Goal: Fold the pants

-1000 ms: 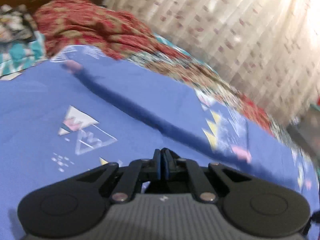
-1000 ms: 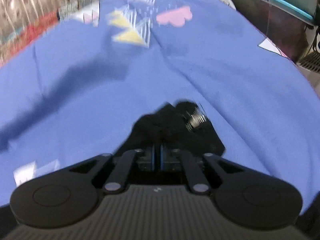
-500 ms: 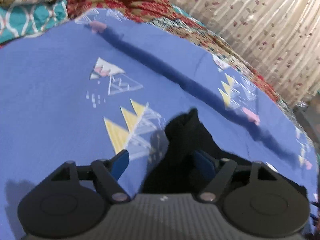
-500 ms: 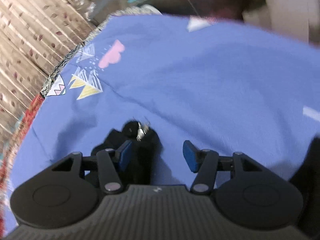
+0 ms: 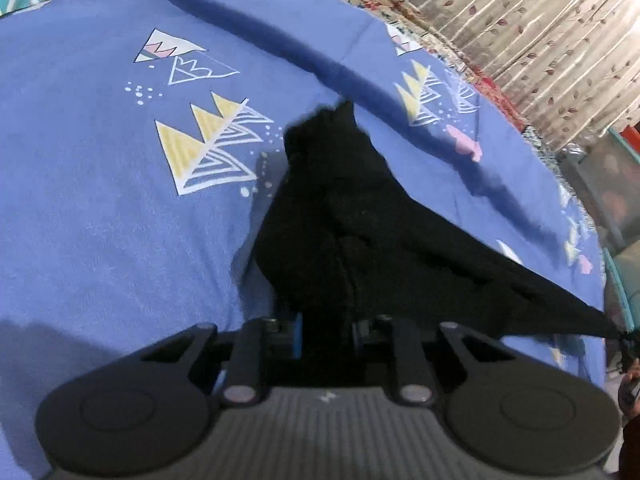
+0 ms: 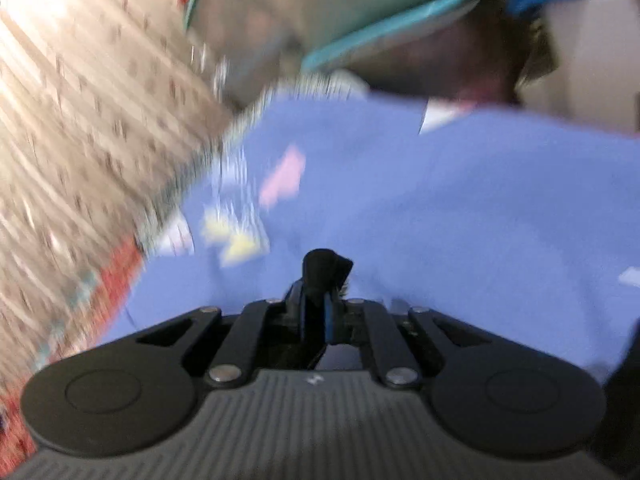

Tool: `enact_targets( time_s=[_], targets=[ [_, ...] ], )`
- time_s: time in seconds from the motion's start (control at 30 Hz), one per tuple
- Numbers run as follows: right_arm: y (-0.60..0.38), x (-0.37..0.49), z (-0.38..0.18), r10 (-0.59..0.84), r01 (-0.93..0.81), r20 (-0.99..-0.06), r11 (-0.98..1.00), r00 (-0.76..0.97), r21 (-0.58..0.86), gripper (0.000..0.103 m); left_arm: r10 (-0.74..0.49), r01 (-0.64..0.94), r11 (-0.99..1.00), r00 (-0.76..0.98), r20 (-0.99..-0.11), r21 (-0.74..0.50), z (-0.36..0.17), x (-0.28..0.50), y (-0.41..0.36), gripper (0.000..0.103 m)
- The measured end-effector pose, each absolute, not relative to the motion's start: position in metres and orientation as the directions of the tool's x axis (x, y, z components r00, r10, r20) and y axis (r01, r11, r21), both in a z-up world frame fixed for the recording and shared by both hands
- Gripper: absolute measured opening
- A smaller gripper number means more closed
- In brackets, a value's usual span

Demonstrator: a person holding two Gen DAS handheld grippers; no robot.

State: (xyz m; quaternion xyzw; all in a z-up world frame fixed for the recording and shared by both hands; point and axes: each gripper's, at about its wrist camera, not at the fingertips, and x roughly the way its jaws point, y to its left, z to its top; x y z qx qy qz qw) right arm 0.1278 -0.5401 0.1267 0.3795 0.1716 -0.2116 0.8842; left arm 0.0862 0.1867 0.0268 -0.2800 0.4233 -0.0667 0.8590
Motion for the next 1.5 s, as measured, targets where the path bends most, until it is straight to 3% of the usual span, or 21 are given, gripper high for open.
enact_targets(
  time_s=[0.1,0.2,0.23,0.27,0.3,0.37,0.47,0.63,0.8,0.9,0.97,1.03,1.1,1.13,1.17,1.23,1.27,1.33,1.37,1.5],
  targets=[
    [-0.569,0.102,0.132,-0.380,0.611,-0.488,0.596,0.786,0.520,0.011,-0.425,-0.090,0.804,0.605,-0.674,-0.587,0.029,0.083,0.190,0.017],
    [-0.597,0.086,0.109,-0.420,0.747,-0.636,0.512,0.648,0.424,0.022,-0.438,-0.057,0.825,0.566,-0.698,-0.563,0.027,0.077,0.181,0.030],
    [-0.600,0.078,0.103,-0.434,0.777,-0.661,0.485,0.613,0.402,0.032,-0.425,-0.048,0.841,0.558,-0.713,-0.539,0.029,0.075,0.178,0.032],
    [-0.601,0.068,0.100,-0.466,0.805,-0.667,0.451,0.581,0.386,0.046,-0.413,-0.040,0.853,0.559,-0.719,-0.521,0.032,0.073,0.177,0.040],
    [-0.601,0.056,0.099,-0.502,0.825,-0.659,0.414,0.560,0.385,0.051,-0.405,-0.034,0.859,0.564,-0.720,-0.510,0.035,0.071,0.179,0.045],
    [-0.599,0.035,0.102,-0.562,0.847,-0.634,0.358,0.531,0.393,0.051,-0.379,-0.044,0.863,0.604,-0.702,-0.504,0.045,0.067,0.189,0.055],
    [-0.588,0.029,0.117,-0.582,0.826,-0.586,0.415,0.564,0.382,0.051,-0.324,-0.072,0.867,0.673,-0.665,-0.494,0.061,0.075,0.210,0.055],
    [-0.541,0.058,0.138,-0.445,0.693,-0.555,0.606,0.703,0.391,0.051,-0.220,-0.083,0.913,0.725,-0.653,-0.400,0.065,0.126,0.216,0.052],
    [-0.459,0.092,0.134,-0.219,0.484,-0.567,0.792,0.794,0.372,0.051,-0.194,-0.148,0.917,0.647,-0.738,-0.371,0.020,0.170,0.199,0.045],
    [-0.420,0.095,0.124,-0.111,0.385,-0.580,0.843,0.807,0.375,0.051,-0.280,-0.084,0.888,0.680,-0.677,-0.451,0.023,0.159,0.168,0.046],
    [-0.397,0.094,0.116,-0.063,0.341,-0.602,0.869,0.796,0.359,0.051,-0.324,0.012,0.896,0.703,-0.633,-0.445,0.035,0.146,0.138,0.051],
    [-0.379,0.090,0.109,-0.017,0.313,-0.627,0.877,0.779,0.364,0.051,-0.320,0.113,0.930,0.715,-0.622,-0.349,0.041,0.134,0.104,0.060],
    [-0.367,0.089,0.103,0.021,0.289,-0.642,0.882,0.766,0.373,0.051,-0.314,0.183,0.947,0.707,-0.633,-0.265,0.037,0.126,0.080,0.080],
    [-0.359,0.088,0.101,0.037,0.273,-0.651,0.889,0.758,0.368,0.051,-0.314,0.217,0.949,0.691,-0.651,-0.227,0.033,0.123,0.069,0.084],
    [-0.351,0.091,0.098,0.044,0.261,-0.655,0.896,0.754,0.360,0.051,-0.301,0.237,0.953,0.685,-0.664,-0.188,0.029,0.119,0.060,0.083],
    [-0.338,0.093,0.094,0.057,0.235,-0.664,0.910,0.746,0.343,0.051,-0.246,0.255,0.963,0.699,-0.672,-0.087,0.025,0.113,0.050,0.056],
    [-0.333,0.094,0.091,0.069,0.228,-0.675,0.912,0.734,0.340,0.051,-0.225,0.248,0.967,0.707,-0.671,-0.062,0.024,0.112,0.051,0.050],
    [-0.330,0.103,0.085,0.085,0.230,-0.699,0.910,0.710,0.345,0.051,-0.232,0.197,0.972,0.728,-0.645,-0.127,0.031,0.110,0.071,0.039],
    [-0.327,0.103,0.083,0.091,0.229,-0.706,0.910,0.703,0.345,0.051,-0.223,0.164,0.975,0.750,-0.623,-0.152,0.037,0.108,0.084,0.015],
    [-0.329,0.100,0.084,0.095,0.222,-0.699,0.911,0.709,0.349,0.051,-0.110,-0.077,0.948,0.831,-0.545,-0.309,0.055,0.105,0.159,0.011]
  ],
)
